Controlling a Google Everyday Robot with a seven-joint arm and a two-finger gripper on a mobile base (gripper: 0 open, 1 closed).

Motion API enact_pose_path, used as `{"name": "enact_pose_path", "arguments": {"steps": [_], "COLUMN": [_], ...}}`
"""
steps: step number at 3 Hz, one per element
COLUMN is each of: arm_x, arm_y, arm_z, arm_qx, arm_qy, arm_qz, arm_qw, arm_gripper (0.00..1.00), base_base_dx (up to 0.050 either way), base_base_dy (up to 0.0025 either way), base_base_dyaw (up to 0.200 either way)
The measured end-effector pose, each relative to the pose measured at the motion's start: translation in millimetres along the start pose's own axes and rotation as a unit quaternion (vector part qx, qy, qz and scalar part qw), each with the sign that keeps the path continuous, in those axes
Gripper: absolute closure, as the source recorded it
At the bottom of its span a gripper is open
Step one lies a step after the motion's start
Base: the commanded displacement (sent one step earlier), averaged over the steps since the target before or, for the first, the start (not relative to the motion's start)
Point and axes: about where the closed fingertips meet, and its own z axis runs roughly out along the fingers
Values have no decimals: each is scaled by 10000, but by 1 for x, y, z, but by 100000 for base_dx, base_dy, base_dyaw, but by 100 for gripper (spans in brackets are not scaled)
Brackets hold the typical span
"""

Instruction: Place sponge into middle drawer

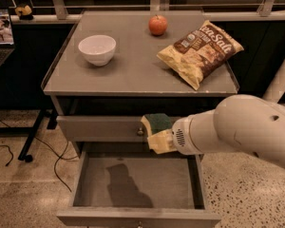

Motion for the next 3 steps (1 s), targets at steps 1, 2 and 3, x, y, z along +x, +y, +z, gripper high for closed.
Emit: {"name": "enact_pose_path", "arguments": {"steps": [1, 2, 3], "arm_x": [11, 23, 37], "arm_y": [-21, -36, -50], "arm_z": [28, 54, 74], "arm_qx": [94, 85, 101], "arm_qy": [27, 144, 324], "arm_qz": [336, 528, 687], "arm_qw": [9994, 9985, 9971], "arm_gripper": [100, 100, 100], "base_base_dx": [0, 0, 0], "base_base_dy": [0, 0, 0], "base_base_dyaw": [0, 0, 0]}}
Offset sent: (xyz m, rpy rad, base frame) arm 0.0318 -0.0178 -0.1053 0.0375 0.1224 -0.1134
